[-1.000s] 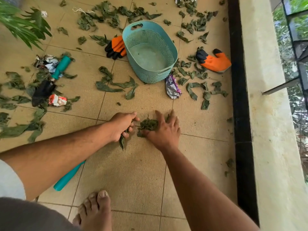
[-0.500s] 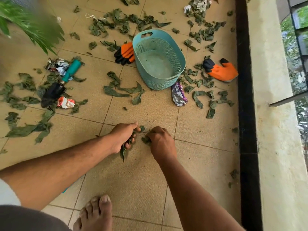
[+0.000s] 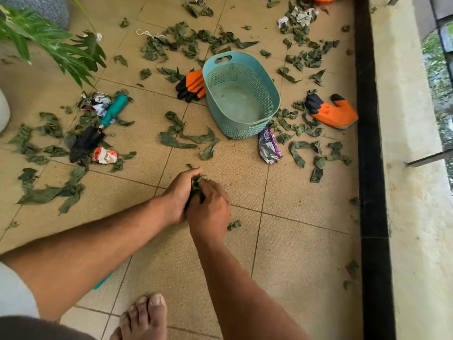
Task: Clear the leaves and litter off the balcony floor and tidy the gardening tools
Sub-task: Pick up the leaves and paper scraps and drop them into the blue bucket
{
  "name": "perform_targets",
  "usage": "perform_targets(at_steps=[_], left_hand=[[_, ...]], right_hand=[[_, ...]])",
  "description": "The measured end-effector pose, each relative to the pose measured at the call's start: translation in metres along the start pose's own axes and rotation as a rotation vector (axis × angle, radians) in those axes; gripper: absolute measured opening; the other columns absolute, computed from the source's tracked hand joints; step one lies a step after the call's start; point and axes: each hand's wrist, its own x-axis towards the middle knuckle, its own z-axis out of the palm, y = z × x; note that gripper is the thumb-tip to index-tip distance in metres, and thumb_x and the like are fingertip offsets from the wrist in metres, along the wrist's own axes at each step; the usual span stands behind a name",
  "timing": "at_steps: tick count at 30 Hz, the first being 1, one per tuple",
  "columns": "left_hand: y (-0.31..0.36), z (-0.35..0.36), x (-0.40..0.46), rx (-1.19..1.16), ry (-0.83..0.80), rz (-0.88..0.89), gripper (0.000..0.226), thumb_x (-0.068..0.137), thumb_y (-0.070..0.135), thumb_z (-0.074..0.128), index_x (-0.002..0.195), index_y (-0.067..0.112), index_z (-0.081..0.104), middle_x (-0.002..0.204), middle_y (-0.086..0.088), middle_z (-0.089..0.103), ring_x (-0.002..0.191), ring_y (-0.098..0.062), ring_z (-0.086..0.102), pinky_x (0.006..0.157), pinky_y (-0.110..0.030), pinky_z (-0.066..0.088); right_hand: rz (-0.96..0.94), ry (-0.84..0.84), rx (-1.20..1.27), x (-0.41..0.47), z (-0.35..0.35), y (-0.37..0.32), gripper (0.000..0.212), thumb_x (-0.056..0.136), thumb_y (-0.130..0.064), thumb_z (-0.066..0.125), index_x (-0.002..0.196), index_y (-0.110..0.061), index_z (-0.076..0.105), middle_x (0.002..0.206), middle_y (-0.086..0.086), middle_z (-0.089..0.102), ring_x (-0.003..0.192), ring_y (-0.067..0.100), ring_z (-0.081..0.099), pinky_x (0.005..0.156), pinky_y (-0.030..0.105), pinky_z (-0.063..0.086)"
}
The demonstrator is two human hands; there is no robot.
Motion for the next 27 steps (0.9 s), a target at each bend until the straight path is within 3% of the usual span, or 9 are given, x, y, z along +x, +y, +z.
perform_targets(at_steps=[4, 5, 6, 8, 11, 16, 23, 26, 27], left_hand=[[0.002, -0.014, -0.017, 0.075, -0.109, -0.005, 0.060, 0.087, 0.065, 0.073, 0.105, 0.008, 0.079, 0.109, -0.016, 0.071, 0.109, -0.033, 0.066, 0.116, -0.045, 0.044], [0.006, -0.023, 0.000, 0.124, 0.036, -0.057, 0.073, 0.092, 0.066, 0.070, 0.113, -0.004, 0.074, 0.119, -0.029, 0.066, 0.116, -0.042, 0.064, 0.120, -0.050, 0.039], [-0.023, -0.035, -0.003, 0.035, -0.095, -0.107, 0.085, 0.099, 0.065, 0.062, 0.120, -0.017, 0.063, 0.130, -0.045, 0.055, 0.124, -0.055, 0.056, 0.123, -0.060, 0.030], [-0.139, -0.049, -0.031, 0.273, 0.010, 0.193, 0.058, 0.113, 0.046, 0.044, 0.119, -0.011, 0.053, 0.123, -0.056, 0.052, 0.112, -0.067, 0.057, 0.107, -0.077, 0.039], [-0.273, -0.071, -0.020, 0.523, 0.365, 0.510, 0.025, 0.104, 0.025, 0.049, 0.105, 0.006, 0.066, 0.103, -0.029, 0.069, 0.083, -0.048, 0.069, 0.082, -0.064, 0.051], [-0.246, -0.064, -0.017, 0.513, 0.427, 0.520, 0.024, 0.102, 0.022, 0.055, 0.095, 0.007, 0.072, 0.099, -0.025, 0.071, 0.078, -0.045, 0.069, 0.079, -0.060, 0.049], [-0.259, -0.068, -0.023, 0.472, 0.391, 0.551, 0.019, 0.103, 0.024, 0.051, 0.099, 0.009, 0.062, 0.098, -0.026, 0.074, 0.082, -0.048, 0.072, 0.081, -0.064, 0.053], [-0.104, -0.049, -0.034, 0.218, 0.005, 0.409, 0.042, 0.108, 0.051, 0.048, 0.110, 0.013, 0.067, 0.104, -0.022, 0.078, 0.097, -0.050, 0.075, 0.090, -0.069, 0.057], [-0.037, -0.039, -0.030, 0.207, 0.024, 0.360, 0.051, 0.100, 0.067, 0.058, 0.112, 0.020, 0.075, 0.106, -0.014, 0.080, 0.104, -0.044, 0.076, 0.094, -0.065, 0.059]], right_hand=[[-0.101, -0.227, -0.230, -0.013, 0.005, 0.000, 0.062, 0.097, -0.041, 0.020, 0.147, -0.023, 0.052, 0.162, 0.001, 0.043, 0.158, 0.025, 0.025, 0.126, 0.060, 0.022], [-0.098, -0.285, -0.239, -0.014, 0.003, -0.002, 0.066, 0.095, -0.043, 0.016, 0.150, -0.022, 0.045, 0.166, 0.002, 0.034, 0.161, 0.026, 0.015, 0.127, 0.062, 0.015], [-0.092, -0.319, -0.245, -0.013, 0.001, -0.003, 0.067, 0.093, -0.045, 0.016, 0.152, -0.021, 0.039, 0.167, 0.003, 0.030, 0.161, 0.028, 0.012, 0.126, 0.065, 0.014], [-0.089, -0.321, -0.295, -0.010, -0.001, -0.003, 0.065, 0.092, -0.049, 0.026, 0.149, -0.019, 0.033, 0.159, 0.006, 0.032, 0.155, 0.031, 0.022, 0.121, 0.066, 0.022], [-0.064, -0.361, -0.324, 0.000, -0.001, -0.004, 0.058, 0.090, -0.051, 0.039, 0.138, -0.020, 0.032, 0.139, 0.003, 0.039, 0.140, 0.028, 0.035, 0.114, 0.062, 0.034], [-0.103, -0.455, -0.192, 0.019, 0.000, -0.005, 0.085, 0.089, -0.056, 0.038, 0.160, -0.017, 0.012, 0.155, 0.005, 0.031, 0.150, 0.027, 0.026, 0.123, 0.056, 0.030], [-0.226, -0.638, -0.175, 0.051, 0.002, -0.002, 0.095, 0.084, -0.054, 0.043, 0.165, -0.013, 0.015, 0.170, 0.011, 0.012, 0.160, 0.028, 0.000, 0.130, 0.057, 0.009], [-0.225, -0.676, -0.154, 0.053, -0.001, 0.000, 0.101, 0.085, -0.058, 0.048, 0.167, -0.016, 0.006, 0.172, 0.010, 0.008, 0.160, 0.025, -0.004, 0.130, 0.053, 0.005], [-0.213, -0.679, -0.151, 0.053, -0.003, 0.000, 0.104, 0.085, -0.059, 0.052, 0.167, -0.018, 0.001, 0.171, 0.010, 0.009, 0.160, 0.027, -0.001, 0.130, 0.054, 0.006]])
